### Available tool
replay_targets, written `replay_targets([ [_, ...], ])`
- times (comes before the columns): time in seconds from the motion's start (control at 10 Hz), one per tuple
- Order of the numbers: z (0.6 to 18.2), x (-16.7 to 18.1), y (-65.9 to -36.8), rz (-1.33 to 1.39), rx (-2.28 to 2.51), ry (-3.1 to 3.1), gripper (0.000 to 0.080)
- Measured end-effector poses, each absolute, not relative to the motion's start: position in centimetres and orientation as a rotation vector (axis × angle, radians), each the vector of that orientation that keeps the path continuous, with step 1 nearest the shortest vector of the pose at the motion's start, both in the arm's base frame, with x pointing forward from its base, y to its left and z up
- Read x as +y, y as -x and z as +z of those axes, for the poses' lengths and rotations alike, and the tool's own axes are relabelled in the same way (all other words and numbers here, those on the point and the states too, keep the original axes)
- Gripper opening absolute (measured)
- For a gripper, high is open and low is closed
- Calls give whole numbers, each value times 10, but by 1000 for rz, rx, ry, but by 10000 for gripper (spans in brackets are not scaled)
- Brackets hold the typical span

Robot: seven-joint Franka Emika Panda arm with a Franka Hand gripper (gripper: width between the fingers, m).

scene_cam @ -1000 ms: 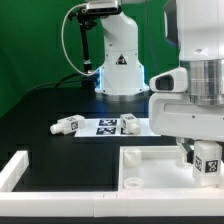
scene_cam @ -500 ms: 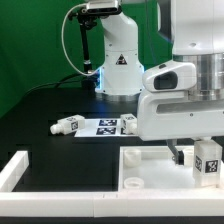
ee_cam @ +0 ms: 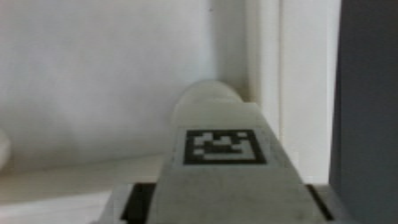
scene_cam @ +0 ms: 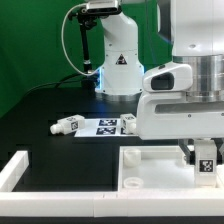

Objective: Assemble one leg

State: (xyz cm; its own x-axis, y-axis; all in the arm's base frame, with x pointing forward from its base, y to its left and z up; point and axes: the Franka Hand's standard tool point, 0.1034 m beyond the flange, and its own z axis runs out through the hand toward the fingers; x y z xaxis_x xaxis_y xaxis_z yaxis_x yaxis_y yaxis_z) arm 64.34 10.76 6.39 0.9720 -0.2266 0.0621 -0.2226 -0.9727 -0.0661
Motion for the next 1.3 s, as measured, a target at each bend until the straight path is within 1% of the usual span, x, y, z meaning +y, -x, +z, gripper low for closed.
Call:
replay_targets([
  [0.2, 63, 108, -643, -99, 590, 3019, 282],
  [0.5, 62, 108, -642, -63, 1430, 2737, 282],
  [0.7, 62, 108, -643, 9, 1925, 2344, 282],
  [0.8, 62, 108, -643, 22, 2059, 2218, 284],
  [1.0, 62, 108, -643, 27, 2139, 2143, 284],
  [1.1, 62, 108, -643, 22, 2087, 2194, 340],
  [1.2, 64, 109, -644, -4, 1978, 2294, 340],
  [1.3, 69, 114, -644, -58, 1747, 2469, 517],
])
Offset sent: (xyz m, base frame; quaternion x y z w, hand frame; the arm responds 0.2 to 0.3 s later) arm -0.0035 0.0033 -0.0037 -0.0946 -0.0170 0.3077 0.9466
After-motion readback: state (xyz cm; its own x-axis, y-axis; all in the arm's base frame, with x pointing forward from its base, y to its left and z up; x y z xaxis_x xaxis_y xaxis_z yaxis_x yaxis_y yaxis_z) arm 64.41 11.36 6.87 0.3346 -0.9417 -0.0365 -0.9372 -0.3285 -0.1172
